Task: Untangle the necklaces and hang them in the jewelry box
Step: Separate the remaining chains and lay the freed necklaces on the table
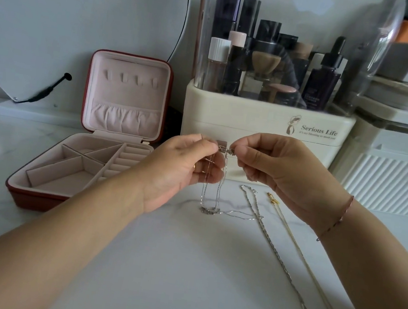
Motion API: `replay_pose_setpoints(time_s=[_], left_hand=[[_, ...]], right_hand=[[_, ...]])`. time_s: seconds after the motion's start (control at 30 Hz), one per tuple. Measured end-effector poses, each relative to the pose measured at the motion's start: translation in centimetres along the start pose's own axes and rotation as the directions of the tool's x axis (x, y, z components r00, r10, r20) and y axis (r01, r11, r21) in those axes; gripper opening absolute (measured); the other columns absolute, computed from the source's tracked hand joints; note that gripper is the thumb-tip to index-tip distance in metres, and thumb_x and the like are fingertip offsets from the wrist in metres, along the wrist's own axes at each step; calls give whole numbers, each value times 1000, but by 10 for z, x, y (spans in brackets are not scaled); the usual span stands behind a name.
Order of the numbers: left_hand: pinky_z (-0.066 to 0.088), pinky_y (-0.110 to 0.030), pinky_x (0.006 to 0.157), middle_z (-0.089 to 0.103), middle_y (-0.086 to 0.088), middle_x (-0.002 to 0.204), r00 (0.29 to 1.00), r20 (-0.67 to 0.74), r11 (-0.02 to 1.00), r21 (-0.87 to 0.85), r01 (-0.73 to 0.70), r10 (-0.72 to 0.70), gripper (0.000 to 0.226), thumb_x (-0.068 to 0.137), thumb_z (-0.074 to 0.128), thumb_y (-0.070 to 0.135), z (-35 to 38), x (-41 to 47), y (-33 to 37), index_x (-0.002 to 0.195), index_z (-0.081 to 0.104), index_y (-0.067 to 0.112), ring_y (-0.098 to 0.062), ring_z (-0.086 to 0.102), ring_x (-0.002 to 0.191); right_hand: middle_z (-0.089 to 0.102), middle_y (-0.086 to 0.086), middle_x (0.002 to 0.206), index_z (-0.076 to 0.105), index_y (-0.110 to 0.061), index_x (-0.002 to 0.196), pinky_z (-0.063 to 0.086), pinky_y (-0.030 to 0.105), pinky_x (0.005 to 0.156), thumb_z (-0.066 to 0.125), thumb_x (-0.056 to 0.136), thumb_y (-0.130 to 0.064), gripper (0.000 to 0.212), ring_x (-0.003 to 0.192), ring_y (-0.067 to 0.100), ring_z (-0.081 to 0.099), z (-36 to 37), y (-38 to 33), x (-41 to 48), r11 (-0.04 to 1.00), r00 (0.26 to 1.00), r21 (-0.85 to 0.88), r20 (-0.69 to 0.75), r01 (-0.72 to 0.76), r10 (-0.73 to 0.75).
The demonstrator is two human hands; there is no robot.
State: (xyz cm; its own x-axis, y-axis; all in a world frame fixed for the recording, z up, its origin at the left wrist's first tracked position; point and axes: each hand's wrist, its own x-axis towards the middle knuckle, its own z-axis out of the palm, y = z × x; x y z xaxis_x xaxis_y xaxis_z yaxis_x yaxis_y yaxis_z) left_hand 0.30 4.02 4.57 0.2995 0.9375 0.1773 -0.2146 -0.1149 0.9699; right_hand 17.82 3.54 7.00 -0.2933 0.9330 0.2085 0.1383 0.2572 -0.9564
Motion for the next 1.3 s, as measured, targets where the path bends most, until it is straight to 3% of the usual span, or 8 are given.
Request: replay_pose_setpoints(time_s=[0.07,0.13,0.2,0.43,0.8,1.07,1.3], left_hand=[[35,-19,46,52,-1,63,1000,8,1000,-13,27,-27,16,95,45,7,0,-2,2,82,53,11,-9,40,49],[21,-18,43,43,2,59,999,-2,999,16,47,-47,14,95,46,8,-2,-1,3,86,55,12,-7,28,47],[17,-18,43,37,5,57,999,10,997,55,48,-48,12,94,48,8,-4,-1,5,92,60,12,-6,24,46],[17,-17,43,29,8,54,1000,9,982,190,6,-7,13,83,64,10,-2,-3,2,96,68,8,-6,19,46],[18,-16,42,27,3,57,1000,8,982,191,-2,0,15,87,60,10,-3,-5,4,97,69,4,-5,21,45],[20,-16,42,35,12,48,999,-34,976,217,8,-1,8,87,60,7,-2,-4,3,92,66,6,-5,22,43],[15,-16,42,50,13,46,997,-42,989,131,71,-66,12,87,55,1,-3,-3,4,80,57,11,-5,24,44]], right_hand=[[59,1,68,69,-8,86,42,23,65,70,68,-28,27,62,11,47,-1,0,0,1000,1000,19,-2,-4,4],[59,1,68,69,-6,88,42,24,65,70,68,-28,30,61,12,47,-2,1,1,1000,1000,22,-18,-5,5],[59,2,68,69,-6,88,41,24,65,71,68,-28,30,60,12,46,-2,1,2,1000,1000,26,-21,-3,4],[58,4,69,70,-7,87,41,22,64,70,70,-24,25,61,12,46,1,0,1,999,1000,45,2,-10,10],[59,1,66,70,-7,87,40,23,63,70,68,-25,26,59,11,46,0,-1,2,999,1000,48,-4,-16,16],[58,6,72,70,-9,82,40,23,64,71,68,-24,21,61,12,45,3,-2,0,1000,1000,19,31,-6,6],[58,6,68,67,-7,83,43,17,57,69,80,-5,4,56,8,48,5,1,1,998,999,-62,39,22,-20]])
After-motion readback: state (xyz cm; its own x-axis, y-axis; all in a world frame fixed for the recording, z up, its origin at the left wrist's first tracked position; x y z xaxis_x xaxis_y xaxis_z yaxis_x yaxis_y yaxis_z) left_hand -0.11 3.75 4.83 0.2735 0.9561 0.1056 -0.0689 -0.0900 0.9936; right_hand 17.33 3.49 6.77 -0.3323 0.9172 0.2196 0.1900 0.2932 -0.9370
